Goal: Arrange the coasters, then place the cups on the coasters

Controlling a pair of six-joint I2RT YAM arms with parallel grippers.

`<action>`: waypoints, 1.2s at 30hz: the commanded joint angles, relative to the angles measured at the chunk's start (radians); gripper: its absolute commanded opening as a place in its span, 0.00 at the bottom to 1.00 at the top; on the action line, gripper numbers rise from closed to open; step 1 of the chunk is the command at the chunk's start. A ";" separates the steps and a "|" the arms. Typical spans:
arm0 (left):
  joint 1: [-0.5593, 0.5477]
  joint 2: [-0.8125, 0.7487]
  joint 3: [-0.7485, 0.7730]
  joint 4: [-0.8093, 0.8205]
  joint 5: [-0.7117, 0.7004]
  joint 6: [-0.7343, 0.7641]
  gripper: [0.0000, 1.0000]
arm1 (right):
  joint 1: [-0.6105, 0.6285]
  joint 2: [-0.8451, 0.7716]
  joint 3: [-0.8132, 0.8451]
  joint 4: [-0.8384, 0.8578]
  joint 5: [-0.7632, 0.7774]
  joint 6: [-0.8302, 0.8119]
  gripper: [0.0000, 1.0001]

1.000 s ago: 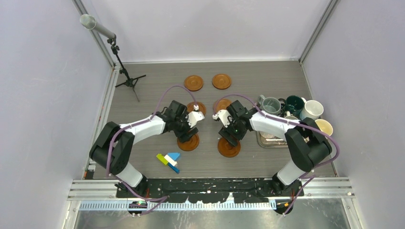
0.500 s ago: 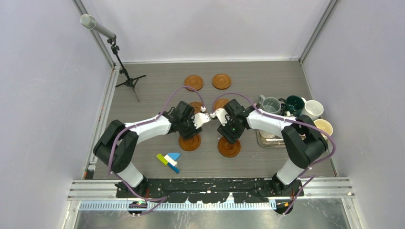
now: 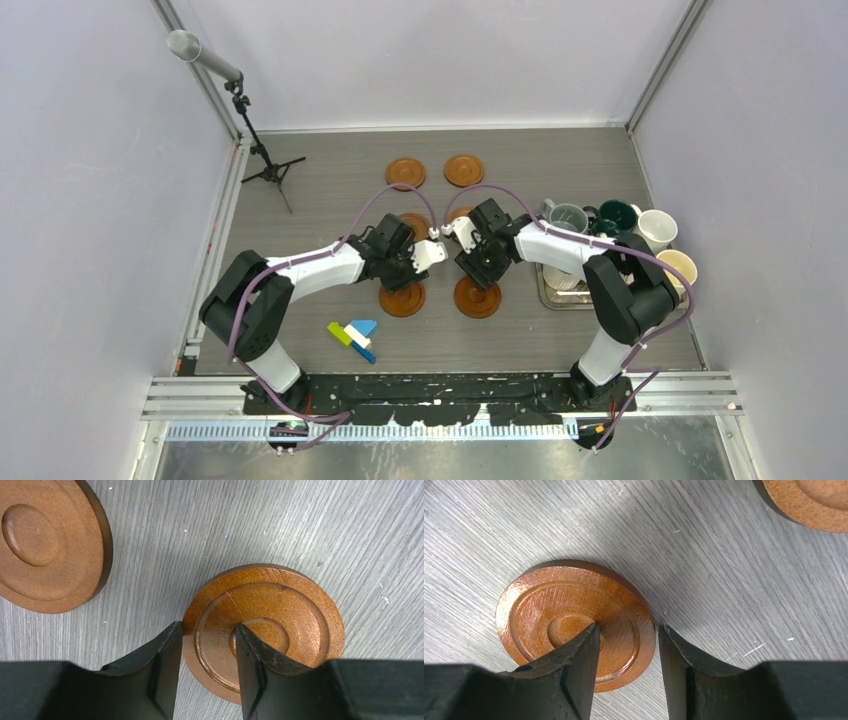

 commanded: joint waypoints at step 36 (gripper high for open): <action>-0.042 0.093 0.094 -0.156 -0.001 -0.010 0.55 | -0.004 0.020 0.011 0.038 0.041 0.007 0.58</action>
